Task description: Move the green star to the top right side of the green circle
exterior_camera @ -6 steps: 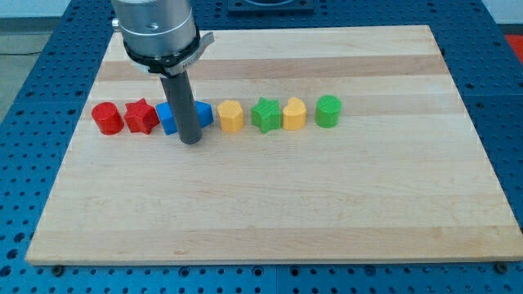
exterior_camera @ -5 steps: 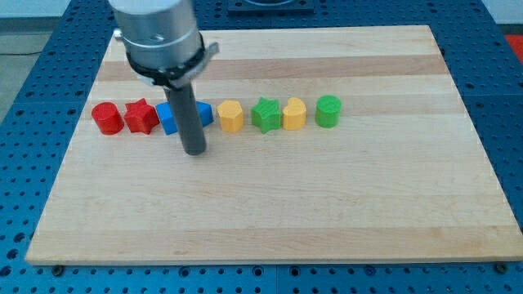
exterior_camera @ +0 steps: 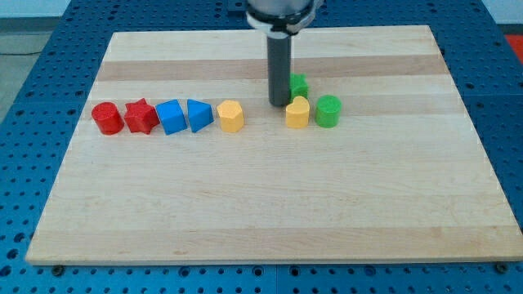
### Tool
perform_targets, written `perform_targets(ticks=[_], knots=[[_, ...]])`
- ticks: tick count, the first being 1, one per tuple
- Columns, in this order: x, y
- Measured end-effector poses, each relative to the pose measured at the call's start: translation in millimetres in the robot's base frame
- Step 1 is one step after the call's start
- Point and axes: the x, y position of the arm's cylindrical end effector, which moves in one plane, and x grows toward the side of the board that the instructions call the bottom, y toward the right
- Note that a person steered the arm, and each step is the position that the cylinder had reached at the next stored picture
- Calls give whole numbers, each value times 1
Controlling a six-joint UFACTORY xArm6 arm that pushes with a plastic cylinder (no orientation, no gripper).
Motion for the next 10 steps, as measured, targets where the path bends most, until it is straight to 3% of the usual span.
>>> perform_targets(ticks=[2, 5, 7, 8, 9, 10], knots=[[-35, 22], [-21, 48], [-9, 137], [31, 151], [84, 127], [93, 90]])
